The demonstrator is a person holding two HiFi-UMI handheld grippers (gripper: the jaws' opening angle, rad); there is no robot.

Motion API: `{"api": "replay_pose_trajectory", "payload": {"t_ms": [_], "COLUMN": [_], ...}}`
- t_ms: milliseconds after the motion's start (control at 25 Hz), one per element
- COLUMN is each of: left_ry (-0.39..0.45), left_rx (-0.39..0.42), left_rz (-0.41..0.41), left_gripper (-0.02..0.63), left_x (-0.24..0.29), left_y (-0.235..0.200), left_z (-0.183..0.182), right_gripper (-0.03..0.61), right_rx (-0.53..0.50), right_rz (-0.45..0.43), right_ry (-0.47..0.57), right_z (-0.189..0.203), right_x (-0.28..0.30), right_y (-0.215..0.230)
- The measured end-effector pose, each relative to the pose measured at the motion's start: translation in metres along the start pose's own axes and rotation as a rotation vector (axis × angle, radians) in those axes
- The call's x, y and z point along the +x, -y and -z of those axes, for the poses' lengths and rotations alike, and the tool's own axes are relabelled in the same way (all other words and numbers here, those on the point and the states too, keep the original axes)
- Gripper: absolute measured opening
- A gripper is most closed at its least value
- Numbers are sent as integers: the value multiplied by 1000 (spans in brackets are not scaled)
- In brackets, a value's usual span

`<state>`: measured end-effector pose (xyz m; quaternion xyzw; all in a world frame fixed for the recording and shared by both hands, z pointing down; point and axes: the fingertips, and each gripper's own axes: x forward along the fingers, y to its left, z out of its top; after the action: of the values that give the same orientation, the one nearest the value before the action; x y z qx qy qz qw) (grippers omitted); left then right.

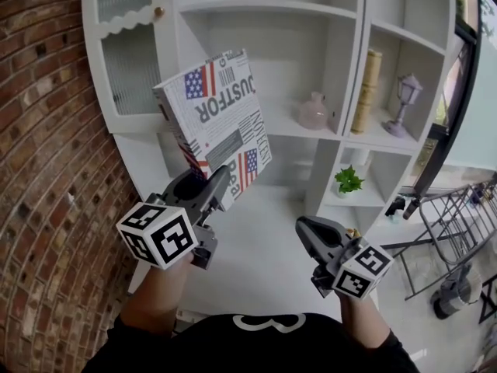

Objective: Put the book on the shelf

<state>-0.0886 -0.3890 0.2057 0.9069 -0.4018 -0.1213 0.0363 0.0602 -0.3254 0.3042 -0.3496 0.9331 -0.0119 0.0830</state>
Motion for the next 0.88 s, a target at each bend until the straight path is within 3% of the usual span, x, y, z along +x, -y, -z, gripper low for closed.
{"api": "replay_pose_trajectory", "payload": {"t_ms": [440, 880], "left_ry": [45, 32], "left_rx": [99, 192], "left_rz": [-95, -190], "left_gripper": [152, 150], "left_x": [38, 86], "left_y": [-26, -65], "left_z": [-46, -70], "right_gripper": [9, 9], "right_rx": [-20, -37], "right_rz": [-49, -40], "right_ry": [5, 24], "right_z": [-9, -15], "right_x": [19, 16], "right_y": [24, 37]}}
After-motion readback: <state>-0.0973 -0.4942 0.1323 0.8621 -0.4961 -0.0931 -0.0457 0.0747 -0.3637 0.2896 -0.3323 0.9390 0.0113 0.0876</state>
